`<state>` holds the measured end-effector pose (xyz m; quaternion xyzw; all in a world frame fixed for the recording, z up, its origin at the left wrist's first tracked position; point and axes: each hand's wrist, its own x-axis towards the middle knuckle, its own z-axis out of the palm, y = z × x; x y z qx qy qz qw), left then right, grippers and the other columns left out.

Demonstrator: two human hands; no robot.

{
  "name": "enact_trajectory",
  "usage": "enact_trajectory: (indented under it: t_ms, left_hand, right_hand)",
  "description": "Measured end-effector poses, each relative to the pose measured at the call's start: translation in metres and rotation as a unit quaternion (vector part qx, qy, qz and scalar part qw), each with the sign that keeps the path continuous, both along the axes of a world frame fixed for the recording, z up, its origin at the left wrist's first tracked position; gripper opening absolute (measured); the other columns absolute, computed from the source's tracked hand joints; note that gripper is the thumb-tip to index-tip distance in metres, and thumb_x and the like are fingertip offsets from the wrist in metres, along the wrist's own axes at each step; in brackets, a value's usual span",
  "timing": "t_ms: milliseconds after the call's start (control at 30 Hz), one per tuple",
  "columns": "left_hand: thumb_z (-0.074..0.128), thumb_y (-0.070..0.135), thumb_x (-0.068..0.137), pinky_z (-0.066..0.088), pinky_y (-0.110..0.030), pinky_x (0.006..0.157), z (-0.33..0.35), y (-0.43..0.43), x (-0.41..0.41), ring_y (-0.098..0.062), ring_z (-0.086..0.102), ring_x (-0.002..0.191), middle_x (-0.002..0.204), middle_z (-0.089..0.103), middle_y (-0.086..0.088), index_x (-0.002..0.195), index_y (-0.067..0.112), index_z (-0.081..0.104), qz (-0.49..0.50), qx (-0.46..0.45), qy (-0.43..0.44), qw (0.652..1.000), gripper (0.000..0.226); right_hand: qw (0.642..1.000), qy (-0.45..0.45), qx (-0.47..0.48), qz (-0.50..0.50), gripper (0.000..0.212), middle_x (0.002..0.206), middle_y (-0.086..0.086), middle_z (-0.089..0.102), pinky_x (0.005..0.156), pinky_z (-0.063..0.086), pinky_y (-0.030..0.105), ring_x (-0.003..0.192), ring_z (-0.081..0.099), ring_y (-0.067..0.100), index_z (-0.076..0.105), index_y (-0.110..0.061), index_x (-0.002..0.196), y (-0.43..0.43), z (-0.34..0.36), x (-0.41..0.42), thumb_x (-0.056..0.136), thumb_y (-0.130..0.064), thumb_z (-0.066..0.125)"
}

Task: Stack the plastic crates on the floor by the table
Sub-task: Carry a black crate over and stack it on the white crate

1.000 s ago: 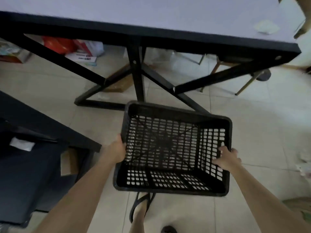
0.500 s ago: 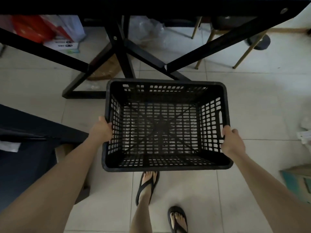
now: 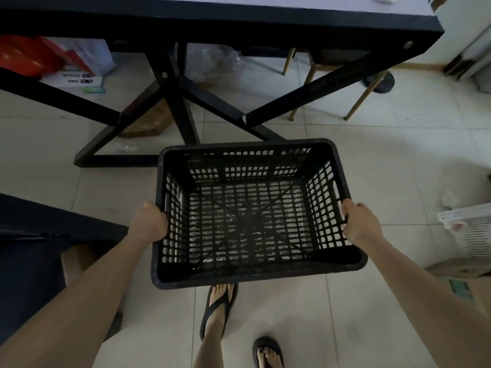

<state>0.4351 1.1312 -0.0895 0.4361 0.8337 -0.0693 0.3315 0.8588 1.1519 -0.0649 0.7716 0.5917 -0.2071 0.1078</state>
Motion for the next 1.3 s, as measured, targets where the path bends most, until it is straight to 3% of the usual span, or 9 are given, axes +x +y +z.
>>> enact_trajectory:
  t_ms: [267, 600, 733, 967, 1167, 1300]
  left_hand:
    - [0.041, 0.018, 0.099, 0.043, -0.048, 0.094, 0.0, 0.007, -0.006, -0.043, 0.052, 0.117, 0.127, 0.053, -0.029, 0.126, -0.007, 0.039, -0.013, 0.016, 0.025, 0.999, 0.037]
    - [0.041, 0.017, 0.099, 0.042, -0.049, 0.09, 0.005, 0.012, -0.019, -0.046, 0.052, 0.115, 0.123, 0.054, -0.032, 0.122, -0.006, 0.039, -0.018, 0.036, 0.021, 0.999, 0.032]
    - [0.041, 0.02, 0.1, 0.042, -0.048, 0.09, 0.008, 0.013, -0.019, -0.045, 0.052, 0.115, 0.123, 0.054, -0.03, 0.123, -0.005, 0.039, -0.01, 0.035, 0.007, 0.999, 0.033]
    - [0.047, 0.021, 0.098, 0.043, -0.046, 0.095, 0.008, 0.01, -0.017, -0.042, 0.051, 0.12, 0.131, 0.052, -0.028, 0.13, -0.005, 0.036, 0.02, 0.009, -0.022, 1.0, 0.043]
    - [0.051, 0.027, 0.095, 0.042, -0.048, 0.103, 0.013, -0.006, -0.025, -0.039, 0.049, 0.124, 0.137, 0.049, -0.023, 0.141, 0.001, 0.026, 0.051, -0.001, -0.045, 0.998, 0.059]
    - [0.049, 0.035, 0.095, 0.045, -0.049, 0.101, 0.033, -0.022, -0.03, -0.039, 0.05, 0.123, 0.137, 0.048, -0.023, 0.146, 0.007, 0.023, 0.03, 0.0, -0.018, 0.999, 0.064]
  right_hand:
    - [0.999, 0.013, 0.038, -0.01, 0.026, 0.084, 0.01, 0.05, 0.061, 0.036, 0.031, 0.073, 0.049, 0.028, 0.047, -0.011, 0.088, -0.004, -0.005, -0.001, 0.074, 0.009, 0.057]
    - [1.0, 0.016, 0.003, -0.011, 0.027, 0.093, 0.015, 0.053, 0.069, 0.047, 0.036, 0.084, 0.055, 0.034, 0.046, -0.01, 0.091, -0.007, -0.007, -0.016, 0.074, 0.01, 0.054]
    - [1.0, -0.01, -0.021, -0.01, 0.029, 0.098, 0.014, 0.049, 0.075, 0.053, 0.044, 0.084, 0.057, 0.036, 0.044, -0.01, 0.099, -0.008, -0.006, -0.019, 0.078, 0.008, 0.052]
    - [0.998, -0.028, -0.056, -0.023, 0.042, 0.103, 0.01, 0.039, 0.078, 0.054, 0.045, 0.086, 0.057, 0.035, 0.044, -0.015, 0.117, -0.005, 0.0, -0.026, 0.081, 0.007, 0.05]
    - [0.998, -0.032, -0.048, -0.032, 0.051, 0.124, 0.015, 0.035, 0.09, 0.048, 0.051, 0.111, 0.043, 0.039, 0.042, -0.019, 0.127, -0.008, 0.005, -0.026, 0.081, -0.003, 0.056]
    - [0.997, -0.067, -0.029, 0.018, 0.054, 0.133, 0.012, 0.031, 0.091, 0.044, 0.051, 0.12, 0.033, 0.036, 0.042, -0.021, 0.129, -0.01, 0.018, -0.038, 0.079, -0.008, 0.059]
